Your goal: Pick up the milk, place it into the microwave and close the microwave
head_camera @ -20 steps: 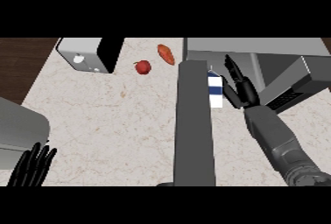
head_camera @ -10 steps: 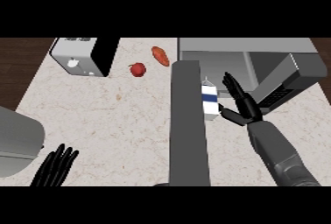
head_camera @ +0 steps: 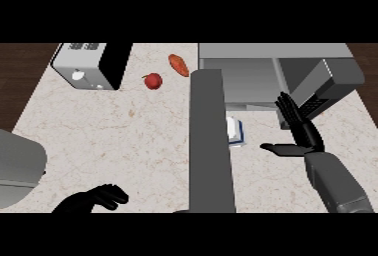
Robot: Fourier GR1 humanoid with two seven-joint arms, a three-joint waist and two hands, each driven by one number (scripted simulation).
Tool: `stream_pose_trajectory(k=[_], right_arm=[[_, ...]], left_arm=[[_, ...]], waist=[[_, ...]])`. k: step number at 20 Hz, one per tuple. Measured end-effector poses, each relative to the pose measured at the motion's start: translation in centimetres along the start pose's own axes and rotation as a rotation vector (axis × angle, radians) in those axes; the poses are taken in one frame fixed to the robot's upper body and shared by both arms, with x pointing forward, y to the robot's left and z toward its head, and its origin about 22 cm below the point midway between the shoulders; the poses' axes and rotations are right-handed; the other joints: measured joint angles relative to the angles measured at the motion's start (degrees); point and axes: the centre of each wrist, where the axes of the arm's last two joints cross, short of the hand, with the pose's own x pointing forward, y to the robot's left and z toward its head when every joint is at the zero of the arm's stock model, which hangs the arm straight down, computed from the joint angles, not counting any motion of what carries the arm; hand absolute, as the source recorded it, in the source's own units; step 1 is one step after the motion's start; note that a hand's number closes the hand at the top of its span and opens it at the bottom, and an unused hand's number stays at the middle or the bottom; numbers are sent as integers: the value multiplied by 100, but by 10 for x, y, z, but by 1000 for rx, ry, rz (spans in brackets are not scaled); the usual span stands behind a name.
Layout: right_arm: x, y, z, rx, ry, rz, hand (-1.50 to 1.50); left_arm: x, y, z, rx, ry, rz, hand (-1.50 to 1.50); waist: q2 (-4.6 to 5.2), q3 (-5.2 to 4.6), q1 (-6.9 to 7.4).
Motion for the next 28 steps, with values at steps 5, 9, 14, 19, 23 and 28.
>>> stream_pose_trajectory(k=[5,9,14,19,23,28], right_arm=[[10,-25,11,-27,-11,-23,-150],[18,-42,18,-56,-19,-50,-150],[29,-60,22,-71,-23,-73,-150],[43,-75,24,-52,-22,-56,-150],[57,-85,20,-46,-56,-38,-150],[74,-97,13,-43,-93,-41,-150]], left_arm=[[-9,-13,-28,-48,16,-34,150],[-12,-23,-55,-88,32,-85,150],[-21,-40,-95,-147,36,-134,150],[-29,-67,-129,-221,26,-189,150],[-36,-89,-152,-291,29,-227,150],[-50,-118,-163,-323,80,-260,150]], waist=[[-6,1,-55],[1,4,-54],[25,25,-56],[52,58,-74],[56,49,-153],[66,42,-249]])
